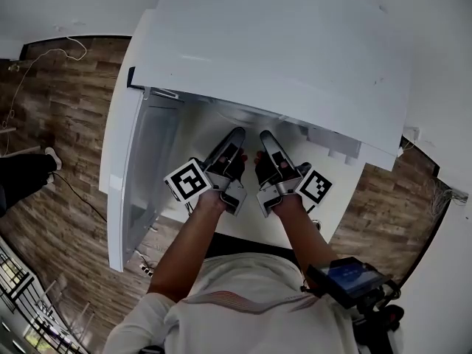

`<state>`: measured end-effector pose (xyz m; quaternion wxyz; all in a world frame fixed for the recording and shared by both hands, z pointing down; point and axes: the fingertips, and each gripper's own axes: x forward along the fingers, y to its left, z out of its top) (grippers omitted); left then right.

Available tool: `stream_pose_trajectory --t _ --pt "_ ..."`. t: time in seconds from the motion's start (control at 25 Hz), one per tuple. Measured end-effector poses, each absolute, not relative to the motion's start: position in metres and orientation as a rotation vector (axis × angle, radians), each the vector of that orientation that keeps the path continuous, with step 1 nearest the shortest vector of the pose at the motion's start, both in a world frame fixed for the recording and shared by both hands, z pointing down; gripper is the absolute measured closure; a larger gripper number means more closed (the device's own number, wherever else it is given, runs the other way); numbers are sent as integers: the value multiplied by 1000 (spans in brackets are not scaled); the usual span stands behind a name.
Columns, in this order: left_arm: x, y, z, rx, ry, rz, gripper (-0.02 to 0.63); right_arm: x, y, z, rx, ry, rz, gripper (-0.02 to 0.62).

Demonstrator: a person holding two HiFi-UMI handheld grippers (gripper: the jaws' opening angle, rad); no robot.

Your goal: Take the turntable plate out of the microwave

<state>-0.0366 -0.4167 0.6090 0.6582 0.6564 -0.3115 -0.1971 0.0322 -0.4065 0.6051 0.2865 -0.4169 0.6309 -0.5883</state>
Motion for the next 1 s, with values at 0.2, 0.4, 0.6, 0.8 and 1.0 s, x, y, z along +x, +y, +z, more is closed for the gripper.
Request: stream_pose_trajectory --t 0.2,0.4,0.6,0.8,1.0 --pt "-39 -427 623 1464 -684 -447 460 23 -412 623 -1105 1621 -1619 463" --pt "-34 -433 628 1432 -663 -449 454 20 -419 629 -1086 1568 -1629 457" --pt "-36 -449 631 1418 -657 -470 454 16 -433 633 -1061 1539 -1627 457" --pt "-37 -454 635 1403 -648 -459 454 17 -439 637 -1042 1502 -1618 457" --pt "-37 -458 637 1386 -639 -462 454 18 -444 636 -1027 1487 -1607 457"
